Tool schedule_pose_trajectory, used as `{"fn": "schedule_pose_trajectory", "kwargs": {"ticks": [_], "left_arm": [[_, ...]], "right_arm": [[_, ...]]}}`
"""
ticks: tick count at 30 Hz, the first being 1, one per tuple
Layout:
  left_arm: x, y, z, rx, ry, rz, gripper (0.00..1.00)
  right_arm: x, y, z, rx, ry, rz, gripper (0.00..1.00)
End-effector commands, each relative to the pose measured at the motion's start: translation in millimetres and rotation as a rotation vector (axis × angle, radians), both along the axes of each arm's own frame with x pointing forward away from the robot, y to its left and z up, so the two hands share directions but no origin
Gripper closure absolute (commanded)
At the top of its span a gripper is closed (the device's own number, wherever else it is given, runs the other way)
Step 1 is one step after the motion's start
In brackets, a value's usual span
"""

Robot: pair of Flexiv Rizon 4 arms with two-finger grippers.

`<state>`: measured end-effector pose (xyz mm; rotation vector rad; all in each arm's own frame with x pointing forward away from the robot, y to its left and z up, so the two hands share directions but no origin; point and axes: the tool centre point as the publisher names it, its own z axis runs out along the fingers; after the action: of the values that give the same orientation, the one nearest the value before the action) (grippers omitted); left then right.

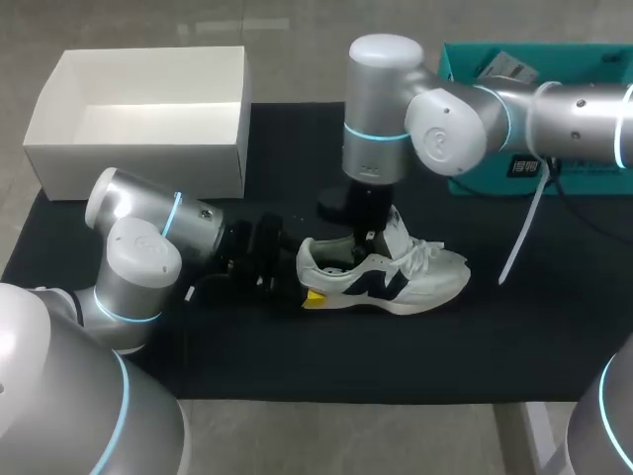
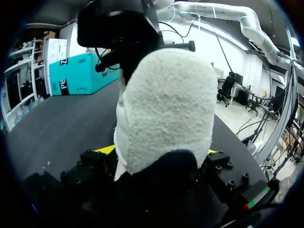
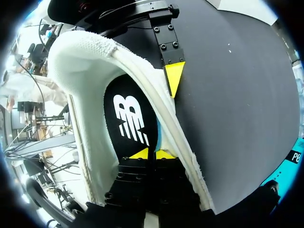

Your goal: Take the shoe out of the shoebox, open the shoe tongue, remove and reinsert the insole, then place the shoe into the shoebox

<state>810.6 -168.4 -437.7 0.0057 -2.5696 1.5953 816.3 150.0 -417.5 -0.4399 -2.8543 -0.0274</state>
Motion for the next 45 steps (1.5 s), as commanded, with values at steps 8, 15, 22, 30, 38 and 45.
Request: {"fn": "schedule_pose_trajectory", "kwargs": {"ticks": [8,15,22,30,38,45], "left_arm": [[0.6,2,-3,0.003,0.0,-0.001,1.0],[0.6,2,-3,0.003,0.0,-0.001,1.0],[0.6,2,-3,0.003,0.0,-0.001,1.0],[0.6,2,-3,0.003,0.0,-0.001,1.0],[0.6,2,-3,0.003,0.0,-0.001,1.0],[0.6,2,-3,0.003,0.0,-0.001,1.0]], "right_arm": [[-13.2,11,-27,-0.031,-0.044,0.011,1.0],[-8.5,12,-22,-0.026,-0.062,-0.002,1.0],[-5.2,14,-18,-0.022,-0.074,0.006,1.0],[-6.6,12,-7,-0.028,-0.08,0.016,1.0],[-3.8,10,8,-0.04,-0.092,0.041,1.0],[-5.7,1,24,-0.047,-0.104,0.054,1.0]]}}
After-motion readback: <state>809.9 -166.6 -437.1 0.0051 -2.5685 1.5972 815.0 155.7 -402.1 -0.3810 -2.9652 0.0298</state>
